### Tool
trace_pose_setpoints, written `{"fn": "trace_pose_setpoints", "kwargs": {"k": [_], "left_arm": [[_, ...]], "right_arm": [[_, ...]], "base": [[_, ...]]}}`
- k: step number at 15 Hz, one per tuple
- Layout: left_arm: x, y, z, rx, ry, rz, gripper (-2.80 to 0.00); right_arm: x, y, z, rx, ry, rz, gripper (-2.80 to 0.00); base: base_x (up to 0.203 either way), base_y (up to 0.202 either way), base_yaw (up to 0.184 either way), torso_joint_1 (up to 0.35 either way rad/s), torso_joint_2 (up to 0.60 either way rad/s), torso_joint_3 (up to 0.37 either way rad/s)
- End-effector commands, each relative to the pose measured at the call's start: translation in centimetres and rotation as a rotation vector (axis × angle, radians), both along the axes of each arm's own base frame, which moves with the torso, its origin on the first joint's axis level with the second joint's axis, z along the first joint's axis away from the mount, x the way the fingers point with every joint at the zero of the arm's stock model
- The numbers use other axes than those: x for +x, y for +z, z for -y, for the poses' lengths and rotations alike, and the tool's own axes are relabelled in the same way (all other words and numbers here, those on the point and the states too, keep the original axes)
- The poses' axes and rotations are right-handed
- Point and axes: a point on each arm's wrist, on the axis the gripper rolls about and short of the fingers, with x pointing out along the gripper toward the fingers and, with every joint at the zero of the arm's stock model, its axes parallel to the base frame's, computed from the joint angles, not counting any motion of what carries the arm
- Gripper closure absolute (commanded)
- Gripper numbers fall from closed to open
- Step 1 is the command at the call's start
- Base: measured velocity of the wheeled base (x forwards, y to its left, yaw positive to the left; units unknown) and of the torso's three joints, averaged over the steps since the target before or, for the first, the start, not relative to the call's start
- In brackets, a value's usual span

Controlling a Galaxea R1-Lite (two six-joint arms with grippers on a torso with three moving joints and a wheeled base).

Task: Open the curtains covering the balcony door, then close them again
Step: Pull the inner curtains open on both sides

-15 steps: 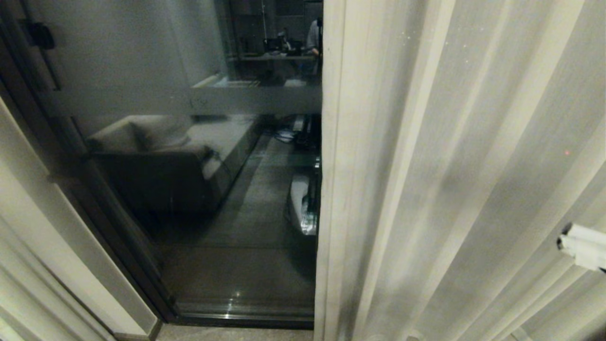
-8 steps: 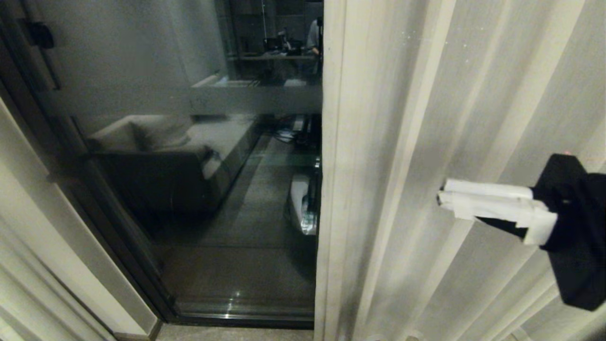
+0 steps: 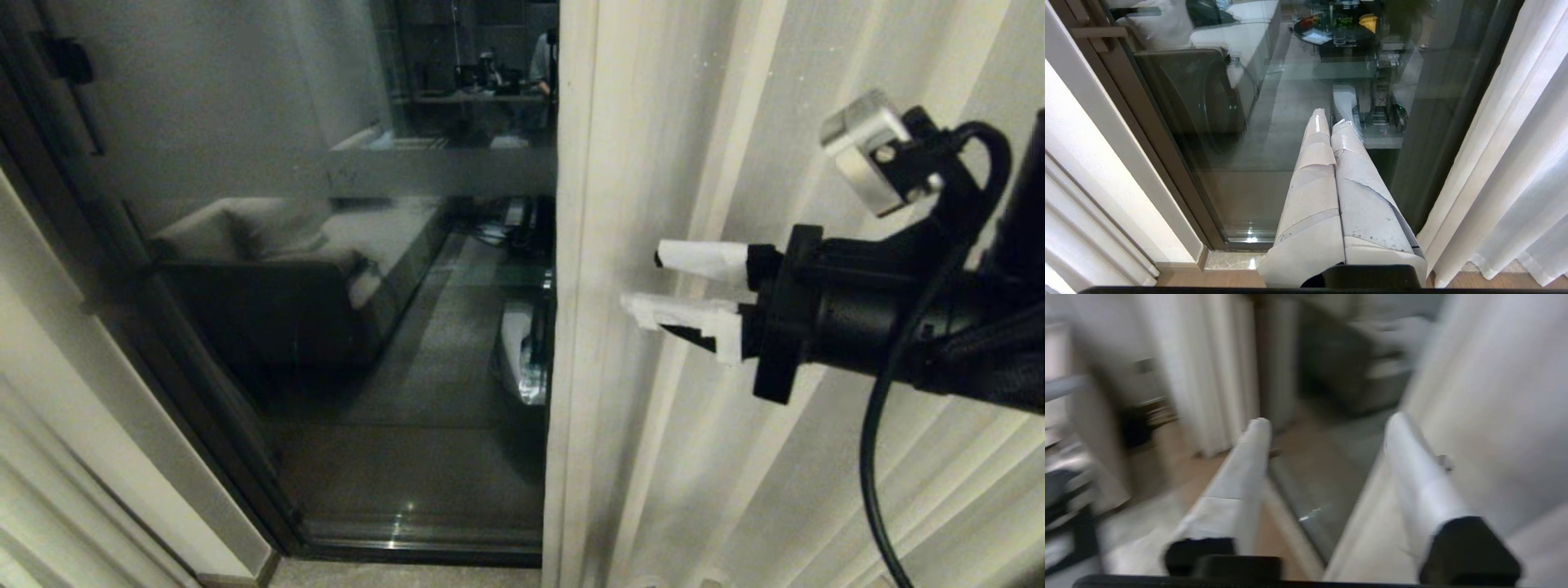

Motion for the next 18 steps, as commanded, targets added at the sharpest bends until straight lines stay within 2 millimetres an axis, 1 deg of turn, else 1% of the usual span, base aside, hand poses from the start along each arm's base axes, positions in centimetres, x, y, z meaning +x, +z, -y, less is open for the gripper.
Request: {"fn": "trace_pose_setpoints", "kwargs": {"k": [1,4,6,9,15,18], "left_arm": [[0.0,0.0,0.0,0.0,0.0,0.001,0.0],[0.0,0.0,0.0,0.0,0.0,0.001,0.0],[0.0,0.0,0.0,0.0,0.0,0.001,0.0],[0.0,0.0,0.0,0.0,0.0,0.001,0.0],[0.0,0.0,0.0,0.0,0.0,0.001,0.0],[0.0,0.0,0.0,0.0,0.0,0.001,0.0]], "right_arm": [[1.9,-1.0,-1.3,-0.007,-0.089,0.0,-2.8],[3.5,-1.1,-2.2,0.003,-0.244,0.019,-2.8],[4.6,-0.8,-2.9,0.02,-0.309,0.022,-2.8],[6.2,-0.2,-4.1,0.085,-0.347,0.01,-2.8],[9.2,0.5,-6.3,0.136,-0.441,0.029,-2.8],[10.2,0.5,-6.9,0.14,-0.486,0.043,-2.8]], "base": [[0.0,0.0,0.0,0.0,0.0,0.0],[0.0,0.0,0.0,0.0,0.0,0.0],[0.0,0.0,0.0,0.0,0.0,0.0],[0.0,0.0,0.0,0.0,0.0,0.0],[0.0,0.0,0.0,0.0,0.0,0.0],[0.0,0.0,0.0,0.0,0.0,0.0]]}}
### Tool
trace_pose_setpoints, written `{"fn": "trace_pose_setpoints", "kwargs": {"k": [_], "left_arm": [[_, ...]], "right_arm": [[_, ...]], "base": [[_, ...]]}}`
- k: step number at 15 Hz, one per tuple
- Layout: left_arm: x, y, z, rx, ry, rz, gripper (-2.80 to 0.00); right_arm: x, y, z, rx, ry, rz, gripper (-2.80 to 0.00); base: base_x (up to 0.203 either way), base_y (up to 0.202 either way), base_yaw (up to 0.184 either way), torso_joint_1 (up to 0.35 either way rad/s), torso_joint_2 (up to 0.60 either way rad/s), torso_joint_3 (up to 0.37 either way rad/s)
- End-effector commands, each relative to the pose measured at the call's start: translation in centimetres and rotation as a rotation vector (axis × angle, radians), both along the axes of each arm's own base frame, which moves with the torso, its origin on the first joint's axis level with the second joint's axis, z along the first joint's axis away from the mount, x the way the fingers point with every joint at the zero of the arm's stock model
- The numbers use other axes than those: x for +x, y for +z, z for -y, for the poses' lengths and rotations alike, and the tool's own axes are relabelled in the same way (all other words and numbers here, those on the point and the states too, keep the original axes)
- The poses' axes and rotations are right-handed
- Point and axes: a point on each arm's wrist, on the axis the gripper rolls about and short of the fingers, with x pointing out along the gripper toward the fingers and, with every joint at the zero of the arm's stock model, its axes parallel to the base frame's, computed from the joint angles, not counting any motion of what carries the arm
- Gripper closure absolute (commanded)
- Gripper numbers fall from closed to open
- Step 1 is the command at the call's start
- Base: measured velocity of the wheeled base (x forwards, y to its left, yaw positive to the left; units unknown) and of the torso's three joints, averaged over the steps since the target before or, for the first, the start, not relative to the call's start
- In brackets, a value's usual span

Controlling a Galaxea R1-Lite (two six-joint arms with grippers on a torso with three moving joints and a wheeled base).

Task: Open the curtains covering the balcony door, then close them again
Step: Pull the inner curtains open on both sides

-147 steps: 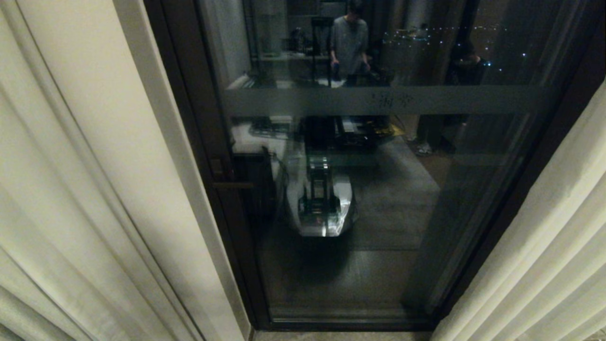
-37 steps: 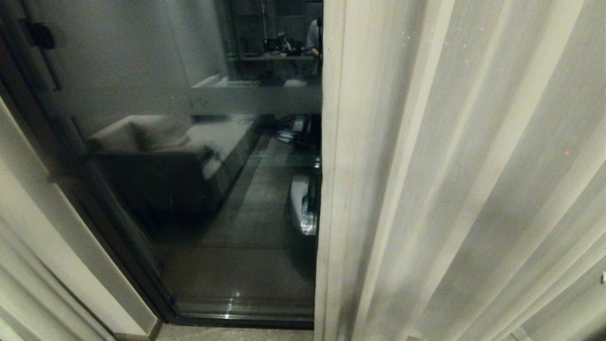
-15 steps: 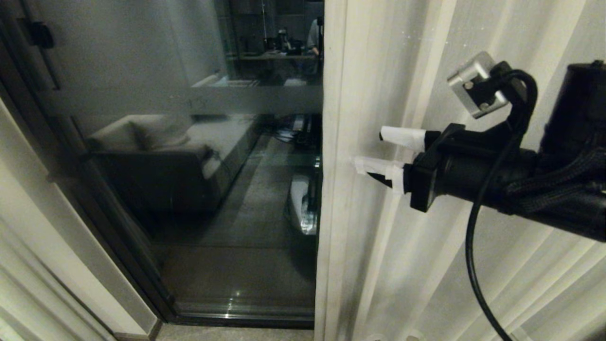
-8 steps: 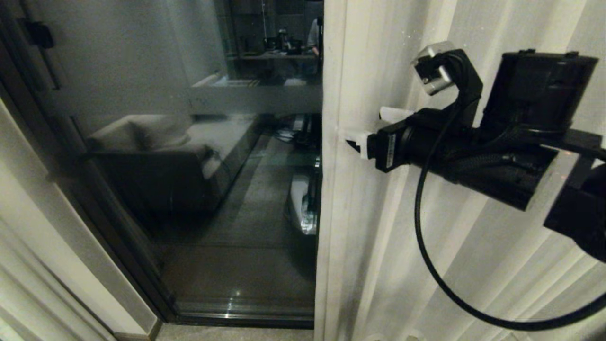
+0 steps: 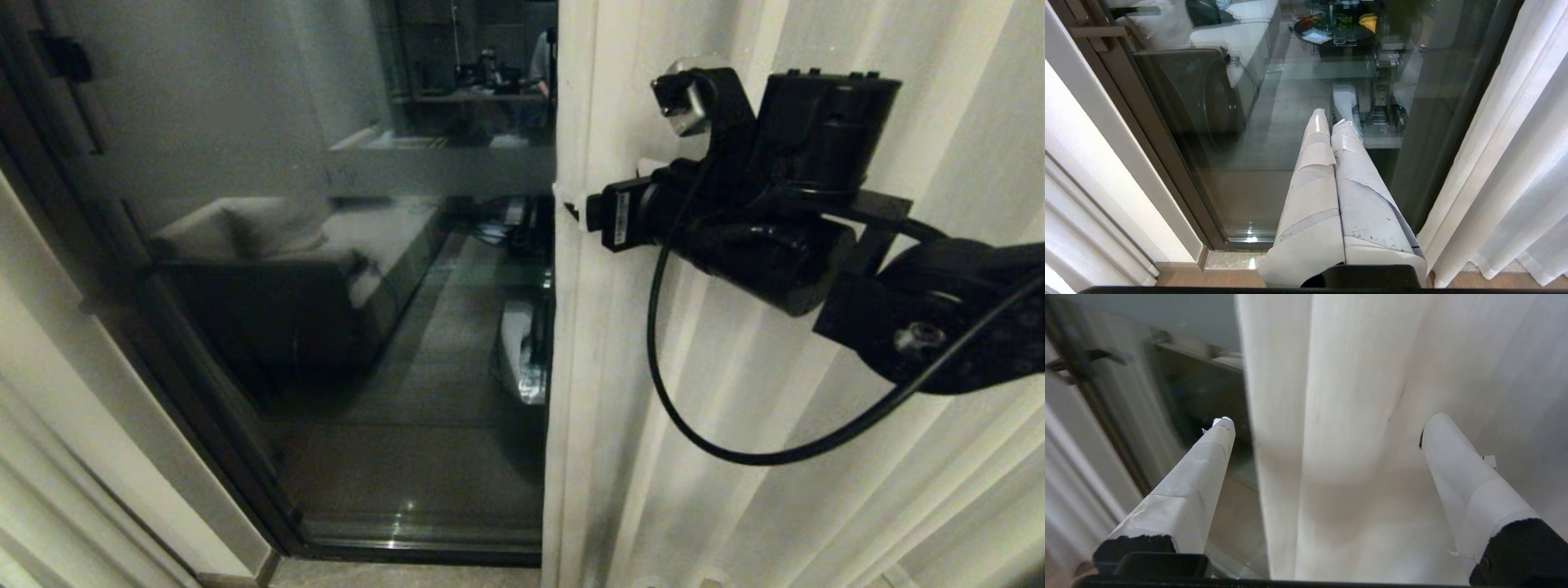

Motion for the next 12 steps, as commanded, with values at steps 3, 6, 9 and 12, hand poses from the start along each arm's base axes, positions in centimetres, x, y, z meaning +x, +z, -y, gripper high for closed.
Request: {"fn": "trace_pose_setpoints", "kwargs": {"k": [3,6,9,12], "left_arm": [[0.0,0.0,0.0,0.0,0.0,0.001,0.0],[0.0,0.0,0.0,0.0,0.0,0.001,0.0],[0.0,0.0,0.0,0.0,0.0,0.001,0.0],[0.0,0.0,0.0,0.0,0.0,0.001,0.0]], "right_arm": [[1.2,-1.1,-0.8,-0.002,-0.07,-0.007,-2.8],[2.1,-1.5,-1.5,0.024,-0.071,0.025,-2.8],[3.1,-1.6,-2.1,0.041,-0.077,0.045,-2.8],[4.5,-1.9,-2.7,0.048,-0.091,0.094,-2.8]], "base": [[0.0,0.0,0.0,0.0,0.0,0.0],[0.0,0.0,0.0,0.0,0.0,0.0],[0.0,0.0,0.0,0.0,0.0,0.0],[0.0,0.0,0.0,0.0,0.0,0.0]]}}
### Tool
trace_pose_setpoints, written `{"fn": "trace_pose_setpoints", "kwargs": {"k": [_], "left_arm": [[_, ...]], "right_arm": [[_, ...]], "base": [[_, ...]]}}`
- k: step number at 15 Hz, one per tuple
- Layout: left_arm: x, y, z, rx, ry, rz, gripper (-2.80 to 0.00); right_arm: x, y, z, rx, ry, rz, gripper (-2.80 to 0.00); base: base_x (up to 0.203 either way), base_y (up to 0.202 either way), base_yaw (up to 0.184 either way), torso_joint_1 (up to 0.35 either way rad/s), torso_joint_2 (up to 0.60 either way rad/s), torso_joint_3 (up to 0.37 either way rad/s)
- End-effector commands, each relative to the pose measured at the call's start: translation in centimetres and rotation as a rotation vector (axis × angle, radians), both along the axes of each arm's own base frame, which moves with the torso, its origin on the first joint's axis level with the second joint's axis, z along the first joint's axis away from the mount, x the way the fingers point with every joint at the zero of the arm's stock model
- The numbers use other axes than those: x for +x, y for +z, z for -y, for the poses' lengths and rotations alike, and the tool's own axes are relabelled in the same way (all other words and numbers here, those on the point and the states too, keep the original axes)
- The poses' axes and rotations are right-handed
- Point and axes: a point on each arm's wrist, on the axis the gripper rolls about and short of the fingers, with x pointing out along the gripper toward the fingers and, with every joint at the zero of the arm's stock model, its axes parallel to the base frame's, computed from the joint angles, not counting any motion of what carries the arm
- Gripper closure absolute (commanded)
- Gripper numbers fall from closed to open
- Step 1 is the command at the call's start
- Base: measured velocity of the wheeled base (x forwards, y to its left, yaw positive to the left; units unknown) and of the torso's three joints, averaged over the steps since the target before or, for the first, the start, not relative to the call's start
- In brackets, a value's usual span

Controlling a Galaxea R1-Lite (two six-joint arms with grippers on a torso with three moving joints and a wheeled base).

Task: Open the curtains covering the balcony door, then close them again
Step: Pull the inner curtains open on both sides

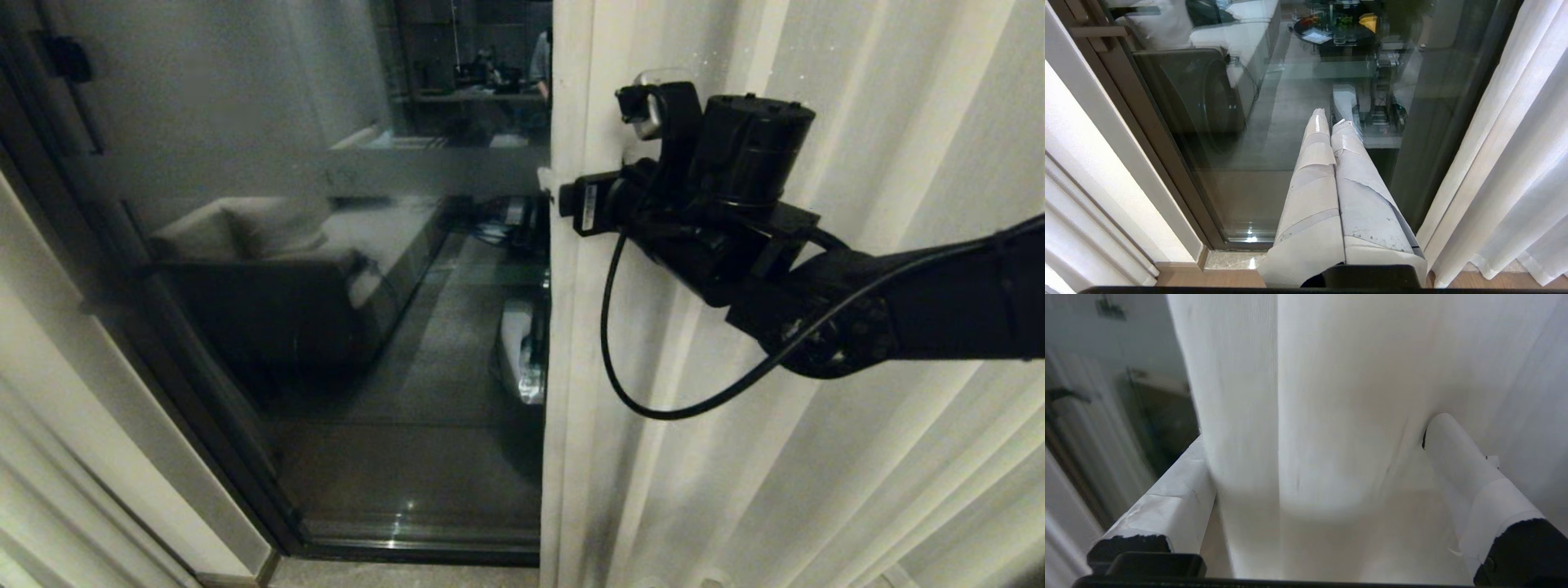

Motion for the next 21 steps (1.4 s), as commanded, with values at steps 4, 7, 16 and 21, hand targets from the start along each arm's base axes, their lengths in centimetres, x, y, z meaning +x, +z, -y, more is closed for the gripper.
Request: {"fn": "trace_pose_setpoints", "kwargs": {"k": [4,7,16,21], "left_arm": [[0.0,0.0,0.0,0.0,0.0,0.001,0.0],[0.0,0.0,0.0,0.0,0.0,0.001,0.0],[0.0,0.0,0.0,0.0,0.0,0.001,0.0],[0.0,0.0,0.0,0.0,0.0,0.001,0.0]], "right_arm": [[2.4,-1.2,0.2,-0.02,-0.047,0.032,-2.8],[3.4,-1.4,0.7,-0.011,-0.07,0.041,-2.8],[4.1,-0.2,1.0,0.077,-0.082,0.142,-2.8],[3.3,1.2,1.8,0.093,-0.088,0.168,-2.8]], "base": [[0.0,0.0,0.0,0.0,0.0,0.0],[0.0,0.0,0.0,0.0,0.0,0.0],[0.0,0.0,0.0,0.0,0.0,0.0],[0.0,0.0,0.0,0.0,0.0,0.0]]}}
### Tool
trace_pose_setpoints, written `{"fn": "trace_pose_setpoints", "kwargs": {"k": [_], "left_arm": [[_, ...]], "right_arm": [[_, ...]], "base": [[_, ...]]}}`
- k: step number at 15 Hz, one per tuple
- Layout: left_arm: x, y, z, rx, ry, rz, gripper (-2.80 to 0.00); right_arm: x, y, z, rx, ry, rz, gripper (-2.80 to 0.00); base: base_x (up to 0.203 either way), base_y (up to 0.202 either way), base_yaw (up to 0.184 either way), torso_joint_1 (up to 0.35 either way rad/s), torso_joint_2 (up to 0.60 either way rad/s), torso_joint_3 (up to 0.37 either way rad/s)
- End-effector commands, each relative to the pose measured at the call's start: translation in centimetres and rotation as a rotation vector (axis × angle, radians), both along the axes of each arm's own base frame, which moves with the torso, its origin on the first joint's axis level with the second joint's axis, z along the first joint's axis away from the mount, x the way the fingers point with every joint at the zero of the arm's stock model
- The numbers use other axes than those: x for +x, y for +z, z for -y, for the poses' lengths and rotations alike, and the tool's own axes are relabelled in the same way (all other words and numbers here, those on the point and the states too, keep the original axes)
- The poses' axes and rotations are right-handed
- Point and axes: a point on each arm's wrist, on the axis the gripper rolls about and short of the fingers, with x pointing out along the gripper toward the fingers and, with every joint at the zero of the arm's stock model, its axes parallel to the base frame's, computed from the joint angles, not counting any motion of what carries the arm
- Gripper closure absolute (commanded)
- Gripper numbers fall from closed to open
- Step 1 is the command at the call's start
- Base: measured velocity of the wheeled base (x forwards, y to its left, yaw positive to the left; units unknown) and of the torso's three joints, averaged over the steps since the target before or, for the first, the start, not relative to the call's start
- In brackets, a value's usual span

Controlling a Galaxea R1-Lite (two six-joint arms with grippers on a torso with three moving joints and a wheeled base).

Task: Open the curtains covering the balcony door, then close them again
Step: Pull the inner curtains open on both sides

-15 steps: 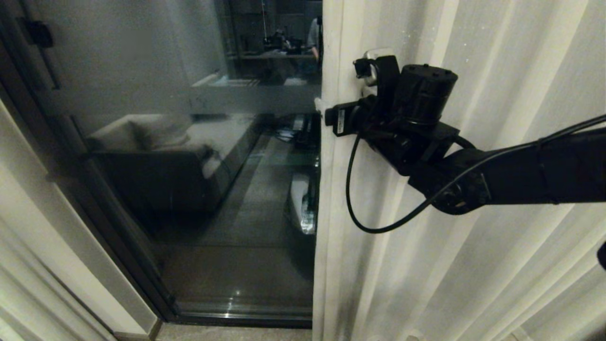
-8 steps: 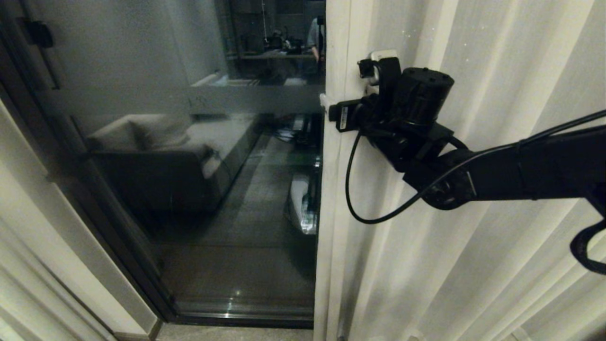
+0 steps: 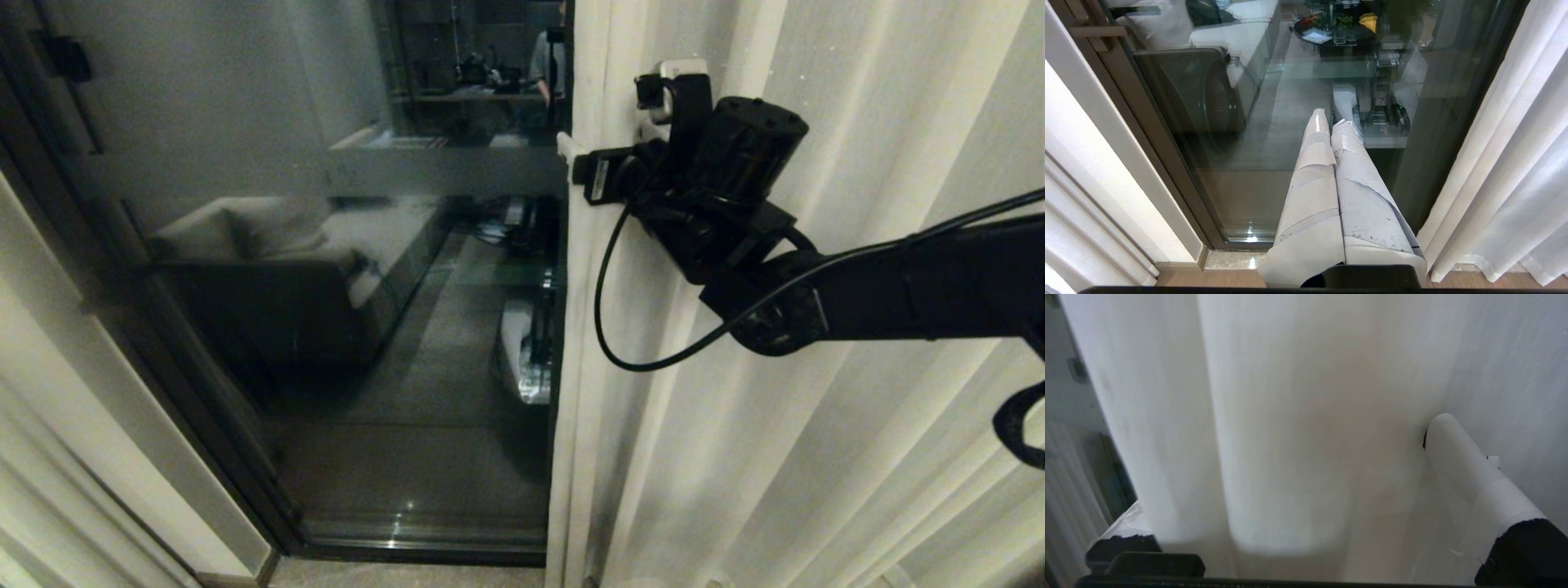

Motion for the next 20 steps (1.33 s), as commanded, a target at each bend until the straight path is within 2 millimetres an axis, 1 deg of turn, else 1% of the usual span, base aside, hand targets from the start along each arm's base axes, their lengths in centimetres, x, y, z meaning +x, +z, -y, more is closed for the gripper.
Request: {"fn": "trace_pose_setpoints", "kwargs": {"k": [1,2,5,15,16,20], "left_arm": [[0.0,0.0,0.0,0.0,0.0,0.001,0.0],[0.0,0.0,0.0,0.0,0.0,0.001,0.0],[0.0,0.0,0.0,0.0,0.0,0.001,0.0],[0.0,0.0,0.0,0.0,0.0,0.001,0.0],[0.0,0.0,0.0,0.0,0.0,0.001,0.0],[0.0,0.0,0.0,0.0,0.0,0.001,0.0]], "right_arm": [[-0.49,1.02,0.64,0.013,-0.009,0.023,-2.8],[-0.73,1.36,0.88,0.015,-0.011,0.028,-2.8],[-1.12,1.28,1.38,0.006,-0.016,0.016,-2.8],[-1.26,1.16,1.34,0.001,-0.011,0.017,-2.8],[-1.26,1.13,1.36,0.001,-0.013,0.019,0.0],[-1.22,1.1,1.33,0.001,-0.011,0.017,0.0]], "base": [[0.0,0.0,0.0,0.0,0.0,0.0],[0.0,0.0,0.0,0.0,0.0,0.0],[0.0,0.0,0.0,0.0,0.0,0.0],[0.0,0.0,0.0,0.0,0.0,0.0],[0.0,0.0,0.0,0.0,0.0,0.0],[0.0,0.0,0.0,0.0,0.0,0.0]]}}
